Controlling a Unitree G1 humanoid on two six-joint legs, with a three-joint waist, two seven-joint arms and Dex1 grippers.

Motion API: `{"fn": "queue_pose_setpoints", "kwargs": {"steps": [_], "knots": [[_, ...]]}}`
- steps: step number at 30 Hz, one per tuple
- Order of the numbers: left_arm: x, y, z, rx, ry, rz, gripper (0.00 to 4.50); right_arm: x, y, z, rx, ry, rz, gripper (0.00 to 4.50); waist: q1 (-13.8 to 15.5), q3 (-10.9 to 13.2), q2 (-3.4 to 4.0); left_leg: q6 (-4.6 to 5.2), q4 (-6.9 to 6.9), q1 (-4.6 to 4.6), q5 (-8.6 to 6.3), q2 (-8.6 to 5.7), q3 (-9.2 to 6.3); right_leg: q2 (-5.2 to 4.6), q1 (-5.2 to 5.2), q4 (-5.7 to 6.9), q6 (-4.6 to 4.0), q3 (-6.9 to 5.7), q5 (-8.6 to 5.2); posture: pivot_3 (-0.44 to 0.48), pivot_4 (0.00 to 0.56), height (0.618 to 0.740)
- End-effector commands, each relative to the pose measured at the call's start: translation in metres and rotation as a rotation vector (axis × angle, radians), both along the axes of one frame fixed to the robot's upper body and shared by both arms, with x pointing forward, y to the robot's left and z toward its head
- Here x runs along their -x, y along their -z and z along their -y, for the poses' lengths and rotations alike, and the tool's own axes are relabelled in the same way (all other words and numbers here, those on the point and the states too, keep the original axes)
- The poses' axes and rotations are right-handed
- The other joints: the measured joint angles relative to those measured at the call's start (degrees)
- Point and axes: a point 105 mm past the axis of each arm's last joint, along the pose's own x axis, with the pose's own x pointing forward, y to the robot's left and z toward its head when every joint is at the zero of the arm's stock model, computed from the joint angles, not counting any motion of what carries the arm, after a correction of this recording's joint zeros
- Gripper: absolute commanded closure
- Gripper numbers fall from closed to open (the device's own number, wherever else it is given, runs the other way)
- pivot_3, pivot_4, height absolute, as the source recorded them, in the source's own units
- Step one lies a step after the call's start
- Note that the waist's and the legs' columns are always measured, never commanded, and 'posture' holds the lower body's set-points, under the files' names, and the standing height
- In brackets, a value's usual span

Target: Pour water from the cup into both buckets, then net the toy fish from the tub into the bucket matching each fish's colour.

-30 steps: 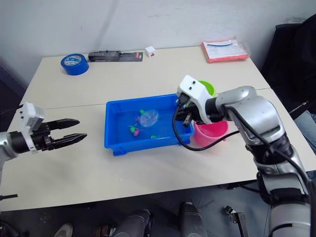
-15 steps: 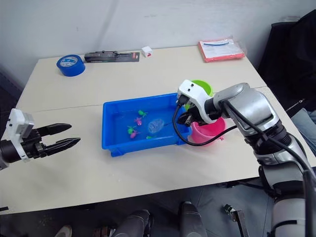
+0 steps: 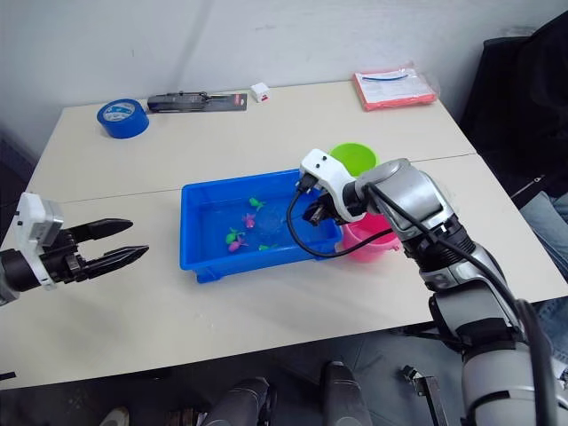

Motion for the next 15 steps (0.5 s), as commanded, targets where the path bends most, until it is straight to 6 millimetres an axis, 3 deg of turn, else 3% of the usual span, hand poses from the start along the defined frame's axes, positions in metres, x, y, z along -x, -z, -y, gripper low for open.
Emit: {"fn": "queue_pose_setpoints", "kwargs": {"steps": [1,15], "knots": [[0.005,-0.015,0.000,-0.024,0.000,0.052,0.79,0.000,-0.011,-0.007,-0.014,-0.026,0.040,3.71,-0.18,0.00,0.00,0.00,-0.01,0.00,0.00,0.00,0.00,0.00,0.00,0.00,0.00,0.00,0.00,0.000,0.150,0.740],[0.009,-0.016,0.001,-0.021,-0.016,0.054,0.79,0.003,-0.002,-0.019,0.002,-0.059,0.033,3.71,-0.96,0.00,0.01,0.00,-0.09,0.00,0.00,0.01,0.05,0.01,-0.08,0.01,0.00,0.01,0.00,0.000,0.150,0.740]]}}
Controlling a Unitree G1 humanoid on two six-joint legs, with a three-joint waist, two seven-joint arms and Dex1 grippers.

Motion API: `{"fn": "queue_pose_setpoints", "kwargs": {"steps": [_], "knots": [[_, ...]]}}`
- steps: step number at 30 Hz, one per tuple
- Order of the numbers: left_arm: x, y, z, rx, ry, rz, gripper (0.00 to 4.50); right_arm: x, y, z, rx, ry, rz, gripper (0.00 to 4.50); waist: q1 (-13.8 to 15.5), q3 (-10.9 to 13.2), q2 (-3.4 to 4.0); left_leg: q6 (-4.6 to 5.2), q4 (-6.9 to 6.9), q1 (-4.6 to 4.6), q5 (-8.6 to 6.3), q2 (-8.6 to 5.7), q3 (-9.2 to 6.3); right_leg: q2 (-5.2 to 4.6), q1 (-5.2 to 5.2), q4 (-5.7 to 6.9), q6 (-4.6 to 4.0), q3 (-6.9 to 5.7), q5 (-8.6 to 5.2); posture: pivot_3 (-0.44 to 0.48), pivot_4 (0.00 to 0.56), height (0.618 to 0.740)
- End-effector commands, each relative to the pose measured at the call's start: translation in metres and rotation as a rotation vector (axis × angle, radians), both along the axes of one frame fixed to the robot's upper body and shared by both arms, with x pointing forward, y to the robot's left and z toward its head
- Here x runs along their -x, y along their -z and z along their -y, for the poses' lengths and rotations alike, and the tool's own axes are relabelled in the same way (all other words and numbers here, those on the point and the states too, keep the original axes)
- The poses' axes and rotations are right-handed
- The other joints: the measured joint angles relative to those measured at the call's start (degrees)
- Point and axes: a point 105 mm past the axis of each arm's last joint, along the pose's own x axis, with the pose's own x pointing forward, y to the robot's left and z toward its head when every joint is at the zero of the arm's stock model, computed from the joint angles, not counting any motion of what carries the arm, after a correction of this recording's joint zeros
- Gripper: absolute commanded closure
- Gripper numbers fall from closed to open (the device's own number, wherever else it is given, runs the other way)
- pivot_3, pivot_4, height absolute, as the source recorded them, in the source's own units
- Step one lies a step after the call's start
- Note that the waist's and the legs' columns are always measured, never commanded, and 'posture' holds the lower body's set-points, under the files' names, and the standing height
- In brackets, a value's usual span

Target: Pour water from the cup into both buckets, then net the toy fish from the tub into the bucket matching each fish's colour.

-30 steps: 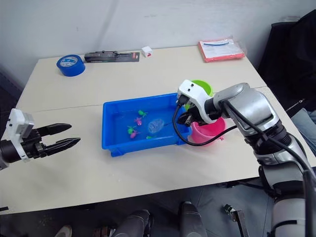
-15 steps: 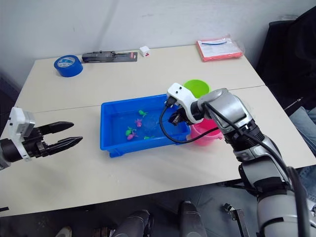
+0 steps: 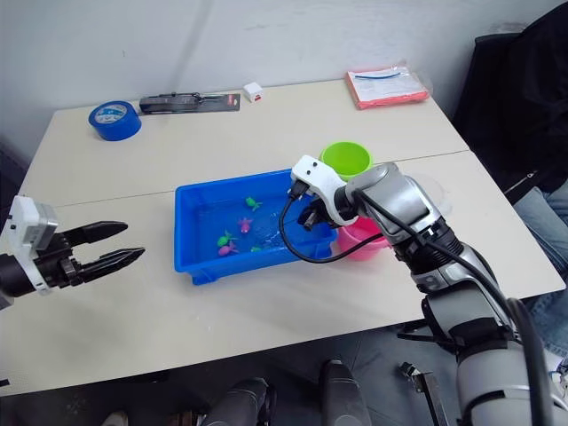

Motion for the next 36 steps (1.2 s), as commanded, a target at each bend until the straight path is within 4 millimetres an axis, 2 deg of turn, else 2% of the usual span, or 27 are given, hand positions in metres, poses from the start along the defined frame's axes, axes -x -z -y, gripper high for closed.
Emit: {"fn": "queue_pose_setpoints", "kwargs": {"steps": [1,11,20,26,31,36], "knots": [[0.004,-0.014,0.002,-0.020,0.008,0.052,0.79,0.002,-0.011,-0.013,-0.047,-0.037,0.026,3.71,-0.05,0.00,0.00,0.00,0.00,0.00,0.00,0.00,0.01,0.00,0.00,0.00,0.00,0.00,0.00,0.000,0.150,0.740],[0.001,-0.014,0.004,-0.018,0.019,0.051,0.79,0.007,-0.029,-0.023,-0.148,-0.039,0.011,3.71,0.08,0.00,0.00,0.01,-0.01,0.00,0.00,-0.01,0.02,0.00,-0.01,0.00,0.00,-0.01,0.00,0.000,0.150,0.740],[-0.016,-0.012,0.024,0.005,0.110,0.059,0.79,0.024,-0.057,0.000,-0.232,-0.022,0.038,3.71,0.17,0.01,0.01,0.01,-0.04,-0.01,0.00,-0.01,0.01,0.00,-0.02,-0.01,0.00,-0.01,0.00,0.000,0.150,0.740],[-0.037,-0.011,0.038,0.015,0.190,0.062,0.79,0.041,-0.074,0.026,-0.307,0.013,0.062,3.71,0.31,0.00,0.00,0.01,-0.04,-0.02,0.00,-0.04,0.00,-0.02,-0.02,-0.01,0.00,-0.01,0.00,0.000,0.150,0.740],[-0.066,-0.017,0.061,0.033,0.302,0.092,0.79,0.057,-0.098,0.079,-0.362,0.180,0.183,3.71,0.96,0.00,-0.01,0.02,-0.03,-0.03,0.01,-0.04,0.01,-0.02,-0.01,-0.01,0.00,-0.09,0.00,0.000,0.150,0.740],[-0.083,-0.023,0.080,0.054,0.389,0.116,0.79,0.078,-0.099,0.112,-0.339,0.293,0.240,3.71,1.57,-0.01,-0.02,0.04,-0.02,-0.04,0.02,-0.08,0.15,-0.03,-0.07,0.02,0.02,-0.13,0.01,0.000,0.150,0.740]]}}
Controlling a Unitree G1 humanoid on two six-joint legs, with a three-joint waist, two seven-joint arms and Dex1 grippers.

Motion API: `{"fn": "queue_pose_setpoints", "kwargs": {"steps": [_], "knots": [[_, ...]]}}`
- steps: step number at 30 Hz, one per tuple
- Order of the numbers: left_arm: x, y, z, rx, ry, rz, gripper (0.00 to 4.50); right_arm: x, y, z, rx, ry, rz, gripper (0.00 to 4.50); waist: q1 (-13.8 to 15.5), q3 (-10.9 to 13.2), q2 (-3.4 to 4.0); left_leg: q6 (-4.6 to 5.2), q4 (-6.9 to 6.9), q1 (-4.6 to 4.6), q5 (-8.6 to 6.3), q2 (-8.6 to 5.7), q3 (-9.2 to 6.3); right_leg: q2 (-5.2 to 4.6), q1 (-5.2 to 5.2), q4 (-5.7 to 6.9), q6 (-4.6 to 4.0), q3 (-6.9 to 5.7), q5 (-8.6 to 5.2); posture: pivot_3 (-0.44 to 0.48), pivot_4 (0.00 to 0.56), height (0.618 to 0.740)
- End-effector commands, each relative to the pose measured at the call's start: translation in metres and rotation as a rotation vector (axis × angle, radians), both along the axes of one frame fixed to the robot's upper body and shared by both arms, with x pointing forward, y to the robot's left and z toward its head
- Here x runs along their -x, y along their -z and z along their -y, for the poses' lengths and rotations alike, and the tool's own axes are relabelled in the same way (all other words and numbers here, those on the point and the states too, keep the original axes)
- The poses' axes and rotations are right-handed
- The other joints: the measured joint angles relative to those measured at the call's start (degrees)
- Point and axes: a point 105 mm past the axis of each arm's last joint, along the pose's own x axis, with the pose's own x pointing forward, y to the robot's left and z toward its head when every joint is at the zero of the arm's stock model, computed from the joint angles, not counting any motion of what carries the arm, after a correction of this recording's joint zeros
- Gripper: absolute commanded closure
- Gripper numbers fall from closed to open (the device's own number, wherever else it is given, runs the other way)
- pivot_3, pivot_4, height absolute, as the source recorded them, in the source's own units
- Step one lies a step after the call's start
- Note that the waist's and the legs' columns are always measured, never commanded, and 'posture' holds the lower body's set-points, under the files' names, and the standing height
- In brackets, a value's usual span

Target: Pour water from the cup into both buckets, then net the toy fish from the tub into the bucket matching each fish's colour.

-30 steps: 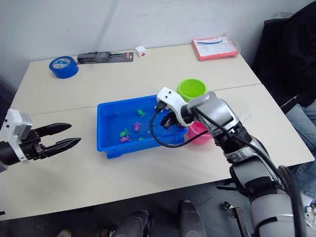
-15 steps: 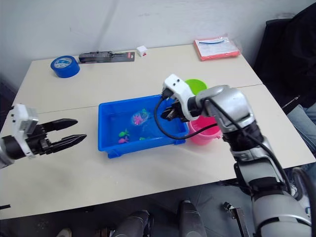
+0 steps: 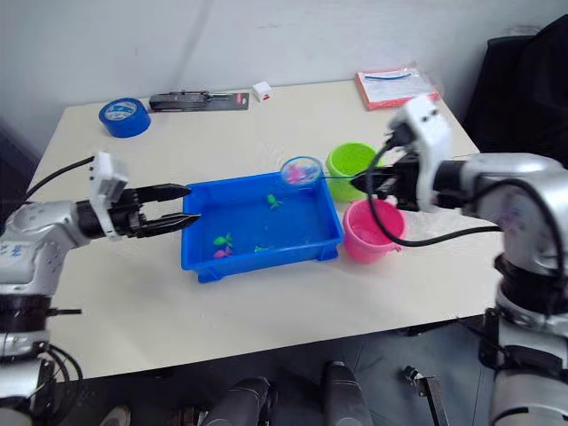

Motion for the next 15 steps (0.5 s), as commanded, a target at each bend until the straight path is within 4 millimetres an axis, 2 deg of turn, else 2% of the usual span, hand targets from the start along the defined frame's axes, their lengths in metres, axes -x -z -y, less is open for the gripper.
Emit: {"fn": "queue_pose_setpoints", "kwargs": {"steps": [1,6,12,15], "knots": [[-0.006,-0.008,0.009,-0.005,0.061,0.039,0.79,0.020,-0.007,0.021,0.045,0.076,0.073,3.71,0.03,0.00,0.00,0.00,0.00,0.00,0.00,0.00,0.01,0.00,-0.02,0.03,0.00,0.01,0.00,0.000,0.150,0.740],[-0.017,-0.007,0.018,-0.017,0.115,0.040,0.79,0.044,0.007,0.054,0.161,0.217,0.108,3.71,0.42,0.00,0.00,0.02,0.02,-0.03,0.01,-0.01,0.01,-0.01,-0.04,0.06,0.01,0.01,0.01,0.000,0.150,0.740],[-0.020,-0.008,0.023,-0.017,0.148,0.045,0.79,0.048,0.018,0.062,0.288,0.247,0.170,3.71,0.13,-0.01,-0.01,0.04,0.17,-0.03,0.03,-0.01,0.19,-0.01,-0.06,0.25,0.06,0.11,0.03,0.000,0.150,0.740],[-0.013,-0.006,0.026,-0.015,0.177,0.030,0.79,0.047,0.022,0.067,0.395,0.273,0.284,3.71,0.47,-0.01,-0.02,0.04,0.21,-0.03,0.03,-0.02,0.18,-0.01,-0.06,0.28,0.06,0.12,0.03,0.000,0.150,0.740]]}}
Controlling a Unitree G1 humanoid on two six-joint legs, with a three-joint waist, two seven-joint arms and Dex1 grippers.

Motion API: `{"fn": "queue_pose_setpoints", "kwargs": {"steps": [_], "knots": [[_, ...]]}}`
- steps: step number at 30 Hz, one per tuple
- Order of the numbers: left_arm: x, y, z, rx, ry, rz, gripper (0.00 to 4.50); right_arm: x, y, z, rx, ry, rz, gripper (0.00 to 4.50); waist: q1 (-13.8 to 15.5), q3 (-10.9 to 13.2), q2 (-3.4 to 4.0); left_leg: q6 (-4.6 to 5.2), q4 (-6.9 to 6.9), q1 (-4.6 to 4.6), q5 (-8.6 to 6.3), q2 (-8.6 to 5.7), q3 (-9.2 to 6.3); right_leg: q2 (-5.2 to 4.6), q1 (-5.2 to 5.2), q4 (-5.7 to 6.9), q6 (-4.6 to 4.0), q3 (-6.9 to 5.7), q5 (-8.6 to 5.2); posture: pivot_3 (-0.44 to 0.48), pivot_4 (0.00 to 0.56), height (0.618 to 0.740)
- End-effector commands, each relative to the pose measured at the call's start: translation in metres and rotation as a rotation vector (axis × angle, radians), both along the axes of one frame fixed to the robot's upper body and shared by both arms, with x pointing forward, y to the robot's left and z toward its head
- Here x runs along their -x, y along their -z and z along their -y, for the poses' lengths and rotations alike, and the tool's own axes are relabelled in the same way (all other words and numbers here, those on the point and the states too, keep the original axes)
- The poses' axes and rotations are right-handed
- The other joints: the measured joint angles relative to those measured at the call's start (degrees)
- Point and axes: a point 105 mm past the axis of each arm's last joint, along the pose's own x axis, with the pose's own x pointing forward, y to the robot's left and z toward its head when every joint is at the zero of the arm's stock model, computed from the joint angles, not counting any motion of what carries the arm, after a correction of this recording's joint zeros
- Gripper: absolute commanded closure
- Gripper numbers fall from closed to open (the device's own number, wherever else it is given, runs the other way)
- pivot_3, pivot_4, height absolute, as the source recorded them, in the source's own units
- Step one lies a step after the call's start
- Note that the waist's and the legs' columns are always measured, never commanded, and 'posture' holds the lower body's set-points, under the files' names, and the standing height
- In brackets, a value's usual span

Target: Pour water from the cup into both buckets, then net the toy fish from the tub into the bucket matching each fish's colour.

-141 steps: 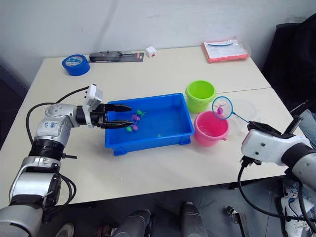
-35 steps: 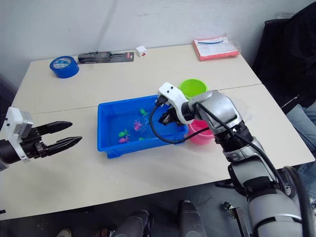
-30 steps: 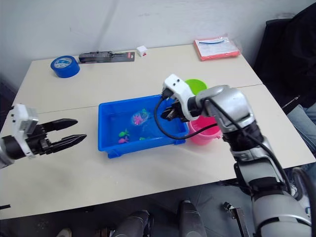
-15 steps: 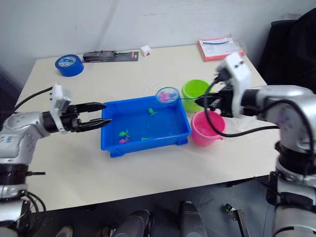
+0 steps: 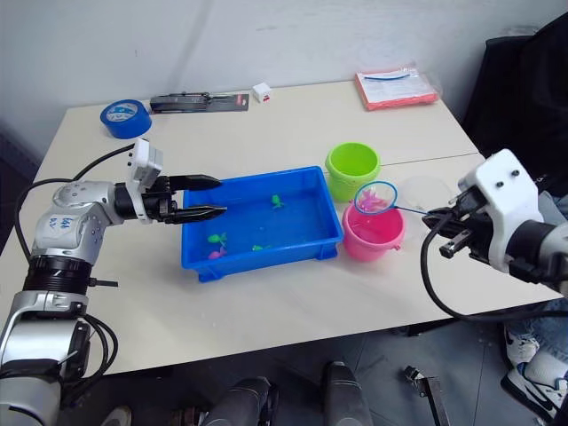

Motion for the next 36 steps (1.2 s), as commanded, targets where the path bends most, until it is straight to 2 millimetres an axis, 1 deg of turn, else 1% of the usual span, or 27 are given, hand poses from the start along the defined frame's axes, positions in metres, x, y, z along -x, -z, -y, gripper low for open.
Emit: {"fn": "queue_pose_setpoints", "kwargs": {"steps": [1,6,12,15,19,22,23,27,29,31,36], "knots": [[0.009,-0.006,0.002,-0.002,0.042,0.014,0.79,-0.001,-0.011,0.003,0.170,0.013,0.191,3.71,0.25,-0.01,-0.01,0.00,0.01,0.00,0.00,-0.01,-0.02,0.00,0.01,0.00,0.00,-0.01,0.00,0.000,0.150,0.740],[0.017,-0.006,0.001,-0.008,0.064,0.011,0.79,0.005,0.007,0.004,0.356,-0.052,0.273,3.71,0.92,-0.01,-0.01,0.00,0.07,0.00,0.00,-0.04,-0.01,-0.01,0.00,0.02,0.00,0.00,0.00,0.000,0.150,0.740],[0.017,-0.005,-0.004,-0.013,0.050,0.007,0.79,0.007,0.007,0.009,0.571,-0.109,0.445,3.71,1.28,-0.01,-0.02,0.00,0.27,0.03,0.00,-0.07,-0.03,-0.01,0.15,-0.16,0.00,-0.01,0.00,0.000,0.150,0.740],[0.017,-0.004,-0.005,-0.014,0.045,0.005,0.79,0.009,0.009,0.012,0.682,-0.139,0.492,3.71,1.26,-0.01,-0.02,0.00,0.27,0.06,0.00,-0.08,-0.05,0.00,0.17,-0.17,0.00,-0.02,0.00,0.000,0.150,0.740],[0.017,-0.003,-0.006,-0.015,0.046,0.003,0.79,0.015,0.020,0.020,0.857,-0.185,0.546,3.71,1.24,-0.01,-0.02,0.00,0.27,0.07,0.00,-0.07,-0.06,0.02,0.17,-0.13,0.00,-0.02,0.00,0.000,0.150,0.740],[0.017,-0.002,-0.007,-0.016,0.048,0.001,0.79,0.019,0.030,0.018,0.943,-0.236,0.597,3.71,1.23,-0.01,-0.02,0.00,0.27,0.09,0.00,-0.10,-0.05,0.03,0.20,-0.10,0.00,-0.01,0.00,0.000,0.150,0.740],[0.017,-0.002,-0.008,-0.015,0.048,0.001,0.79,0.019,0.032,0.017,0.960,-0.245,0.610,3.71,1.22,-0.01,-0.02,0.00,0.28,0.10,0.00,-0.12,-0.05,0.02,0.20,-0.12,0.00,-0.01,0.00,0.000,0.150,0.740],[0.019,0.000,-0.008,-0.014,0.045,0.000,0.79,0.020,0.035,0.026,1.109,-0.274,0.676,3.71,1.06,-0.01,-0.02,0.00,0.27,0.16,0.00,-0.10,-0.02,0.04,0.23,-0.11,0.00,0.02,0.00,0.000,0.150,0.740],[0.019,0.001,-0.009,-0.013,0.043,0.000,0.79,0.019,0.033,0.030,1.149,-0.269,0.704,3.71,1.05,-0.01,-0.02,0.00,0.25,0.19,0.00,-0.11,-0.02,0.05,0.23,-0.09,0.00,0.03,0.00,0.000,0.150,0.740],[0.019,0.002,-0.009,-0.012,0.040,0.000,0.79,0.017,0.033,0.029,1.199,-0.301,0.743,3.71,1.12,-0.01,-0.02,0.00,0.26,0.18,0.00,-0.11,-0.02,0.06,0.24,-0.11,0.00,0.03,0.00,0.000,0.150,0.740],[0.022,0.003,-0.012,-0.009,0.033,-0.003,0.79,0.016,0.028,0.027,1.204,-0.311,0.797,3.71,1.04,-0.01,-0.02,-0.01,0.25,0.21,0.00,-0.10,-0.03,0.06,0.29,-0.15,0.00,0.03,0.00,0.000,0.150,0.740]]}}
